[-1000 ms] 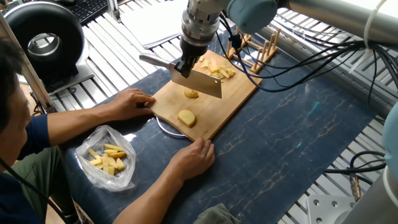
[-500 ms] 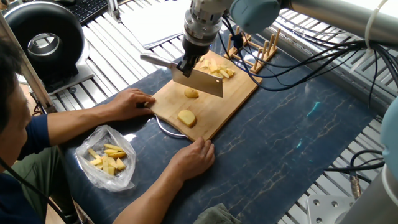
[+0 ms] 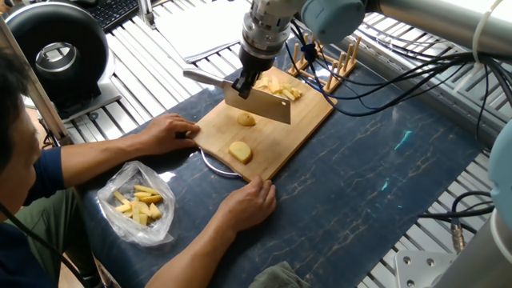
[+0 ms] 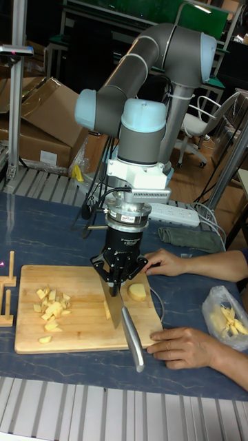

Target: Chop the potatoes

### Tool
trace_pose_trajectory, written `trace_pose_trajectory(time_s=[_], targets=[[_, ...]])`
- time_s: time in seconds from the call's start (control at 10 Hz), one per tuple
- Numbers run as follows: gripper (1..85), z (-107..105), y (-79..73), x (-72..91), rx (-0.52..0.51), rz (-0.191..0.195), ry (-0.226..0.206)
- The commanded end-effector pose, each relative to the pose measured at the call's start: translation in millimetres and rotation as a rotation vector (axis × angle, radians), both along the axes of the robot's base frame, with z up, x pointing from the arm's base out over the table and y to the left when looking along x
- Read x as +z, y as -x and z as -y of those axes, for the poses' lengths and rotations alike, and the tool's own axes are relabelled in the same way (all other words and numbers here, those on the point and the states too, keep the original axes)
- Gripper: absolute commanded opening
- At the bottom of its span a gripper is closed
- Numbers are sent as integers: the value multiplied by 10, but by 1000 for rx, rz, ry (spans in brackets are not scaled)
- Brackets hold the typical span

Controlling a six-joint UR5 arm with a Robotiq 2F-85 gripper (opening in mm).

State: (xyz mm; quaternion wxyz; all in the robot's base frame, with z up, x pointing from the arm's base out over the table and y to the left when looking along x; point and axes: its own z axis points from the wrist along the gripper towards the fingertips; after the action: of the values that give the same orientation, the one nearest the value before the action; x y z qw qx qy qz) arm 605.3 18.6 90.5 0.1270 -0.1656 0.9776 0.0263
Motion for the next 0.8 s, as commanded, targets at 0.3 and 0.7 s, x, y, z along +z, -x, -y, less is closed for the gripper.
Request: trace_pose_trajectory(time_s=[0.3, 0.7], targets=[[10, -4, 16, 1, -6, 3, -17], [10, -7, 34, 12, -13, -4, -21]])
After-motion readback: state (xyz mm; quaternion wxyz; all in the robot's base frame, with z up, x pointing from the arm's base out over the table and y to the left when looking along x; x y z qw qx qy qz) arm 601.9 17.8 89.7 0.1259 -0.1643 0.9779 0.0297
